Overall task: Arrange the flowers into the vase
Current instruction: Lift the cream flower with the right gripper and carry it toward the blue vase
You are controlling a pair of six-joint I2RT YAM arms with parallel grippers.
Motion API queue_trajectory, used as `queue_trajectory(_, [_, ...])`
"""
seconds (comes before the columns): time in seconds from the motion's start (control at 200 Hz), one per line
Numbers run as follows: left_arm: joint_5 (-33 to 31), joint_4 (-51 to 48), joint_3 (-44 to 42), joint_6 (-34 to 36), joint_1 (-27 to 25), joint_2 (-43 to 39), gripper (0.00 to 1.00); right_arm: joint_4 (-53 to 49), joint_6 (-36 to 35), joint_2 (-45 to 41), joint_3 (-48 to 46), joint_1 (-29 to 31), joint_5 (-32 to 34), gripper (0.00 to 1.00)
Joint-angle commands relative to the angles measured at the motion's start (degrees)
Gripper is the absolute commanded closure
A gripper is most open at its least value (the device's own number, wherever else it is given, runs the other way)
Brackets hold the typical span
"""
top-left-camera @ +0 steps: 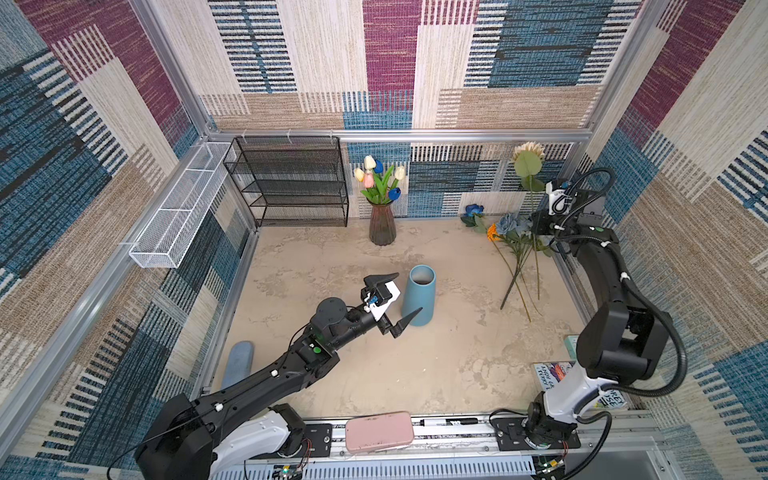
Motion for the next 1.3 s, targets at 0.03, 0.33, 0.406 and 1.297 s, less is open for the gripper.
queue_trajectory(0.03, [-4.31,8.62,-2.14,-0.19,0.00,0.81,0.01,12.92,8.68,-8.42,-5.19,1.89,-13.28,1.00])
queue_trajectory(0.33, [-6.81,14.64,-4.13,-1.42,0.09,3.24,0.01,46.57,22.15,-19.39,-15.71,16.69,-23.10,1.00])
queue_trajectory(0.406, [-6.98,14.41,-4.28,-1.51,0.09,3.19,0.01,52.60,24.86,-19.21,-15.85,19.52,-23.50,1.00])
queue_trajectory(1.297, [-7.97,17.92,-6.67,-1.87,0.09,7.81,0.01,76.66,32.83,-10.23,-19.33,36.45,-20.62,1.00])
